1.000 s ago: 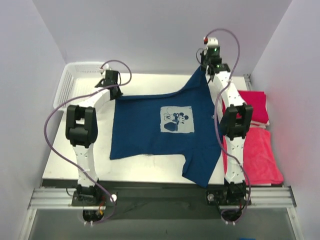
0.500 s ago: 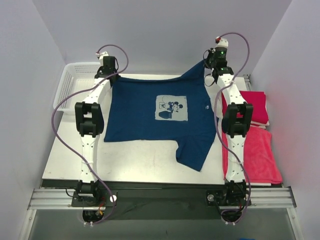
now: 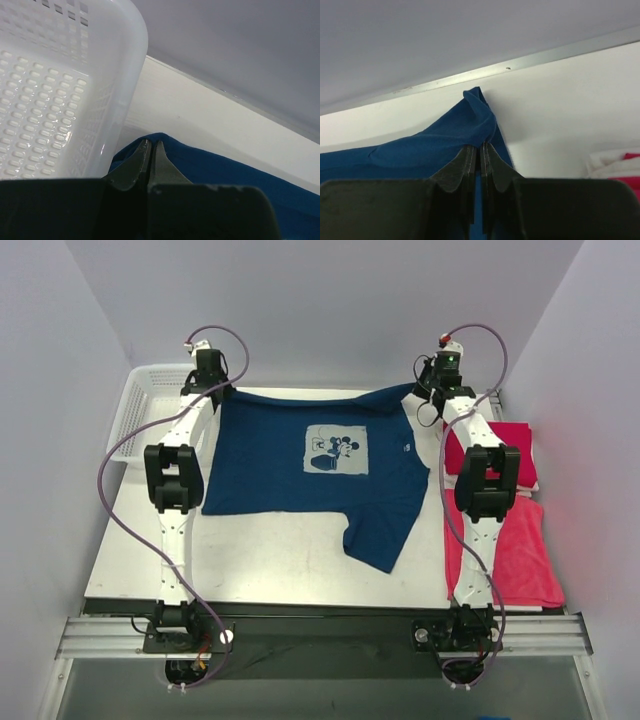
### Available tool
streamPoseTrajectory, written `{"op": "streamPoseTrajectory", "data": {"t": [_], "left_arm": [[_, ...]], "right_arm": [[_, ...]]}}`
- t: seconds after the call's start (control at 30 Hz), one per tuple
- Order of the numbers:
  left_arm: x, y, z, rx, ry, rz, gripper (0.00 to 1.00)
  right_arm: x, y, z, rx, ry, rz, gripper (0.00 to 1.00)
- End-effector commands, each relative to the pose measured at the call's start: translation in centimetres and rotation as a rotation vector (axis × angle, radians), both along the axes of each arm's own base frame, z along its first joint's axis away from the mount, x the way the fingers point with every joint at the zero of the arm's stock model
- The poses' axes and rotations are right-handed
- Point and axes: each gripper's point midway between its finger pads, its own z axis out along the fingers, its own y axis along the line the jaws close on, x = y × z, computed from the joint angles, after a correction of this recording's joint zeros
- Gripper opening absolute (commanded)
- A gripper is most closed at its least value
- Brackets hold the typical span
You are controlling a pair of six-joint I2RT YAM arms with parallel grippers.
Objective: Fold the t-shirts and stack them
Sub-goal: Fold the flattened tshirt in 1/3 of the way
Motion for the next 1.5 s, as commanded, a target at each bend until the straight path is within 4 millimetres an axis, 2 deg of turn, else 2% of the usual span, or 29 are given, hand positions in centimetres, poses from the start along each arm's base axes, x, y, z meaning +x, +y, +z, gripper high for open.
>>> {"op": "streamPoseTrajectory", "data": {"t": [0.0, 0.03, 0.07, 0.1, 0.13, 0.2, 0.4, 0.6, 0.63, 0.67, 0.7, 0.73, 0.77, 0.9, 1.03, 1.17, 1.43, 1.47], "left_arm": [[0.3, -0.3, 2.4, -0.015, -0.051, -0.029, 0.00], [0.2, -0.5, 2.6, -0.017, -0.051, -0.031, 0.00], [0.1, -0.5, 2.4, -0.019, -0.047, -0.031, 0.00], [0.0, -0.6, 2.4, -0.027, -0.045, -0.041, 0.00], [-0.1, -0.5, 2.6, -0.029, -0.045, -0.042, 0.00], [-0.3, -0.7, 2.5, -0.037, -0.036, -0.045, 0.00], [-1.3, -0.2, 2.3, -0.062, -0.012, -0.014, 0.00], [-3.0, 0.8, 2.0, -0.118, -0.027, 0.049, 0.00], [-3.0, 0.8, 3.3, -0.138, -0.070, 0.054, 0.00], [-3.5, 0.9, 2.4, -0.145, -0.058, 0.062, 0.00], [-3.5, 1.0, 2.7, -0.156, -0.071, 0.060, 0.00], [-3.4, 1.1, 4.0, -0.171, -0.112, 0.066, 0.00], [-3.6, 1.2, 3.8, -0.177, -0.113, 0.067, 0.00], [-3.7, 1.2, 6.3, -0.211, -0.161, 0.055, 0.00], [-4.3, 1.5, 6.8, -0.239, -0.163, 0.057, 0.00], [-5.3, 1.5, 5.6, -0.258, -0.117, 0.059, 0.00], [-7.7, 1.3, 1.2, -0.284, 0.016, 0.091, 0.00], [-8.0, 1.3, 0.9, -0.282, 0.025, 0.098, 0.00]], "right_arm": [[-1.4, 0.3, 7.9, 0.053, -0.126, 0.000, 0.00], [-2.0, 0.4, 8.5, 0.058, -0.128, 0.003, 0.00], [-2.3, 0.5, 8.6, 0.067, -0.123, 0.007, 0.00], [-3.0, 0.6, 7.7, 0.082, -0.100, 0.004, 0.00], [-3.5, 0.7, 8.4, 0.090, -0.107, 0.004, 0.00], [-4.3, 0.9, 8.4, 0.104, -0.098, 0.005, 0.00], [-7.2, 1.3, 6.8, 0.144, -0.037, 0.001, 0.00], [-9.7, 1.2, 3.8, 0.161, 0.036, -0.013, 0.00], [-9.9, 1.2, 3.7, 0.159, 0.039, -0.016, 0.00], [-10.3, 1.2, 3.0, 0.161, 0.055, -0.019, 0.00], [-10.4, 1.3, 2.9, 0.165, 0.054, -0.016, 0.00], [-10.6, 1.3, 2.9, 0.165, 0.055, -0.018, 0.00], [-10.7, 1.2, 2.5, 0.166, 0.061, -0.021, 0.00], [-11.0, 1.1, 2.4, 0.169, 0.066, -0.030, 0.00], [-11.4, 0.8, 2.5, 0.172, 0.067, -0.036, 0.00], [-12.2, 0.7, 2.2, 0.181, 0.080, -0.038, 0.00], [-14.2, 0.5, 1.8, 0.186, 0.100, -0.035, 0.00], [-14.6, 0.4, 1.3, 0.188, 0.114, -0.037, 0.00]]}}
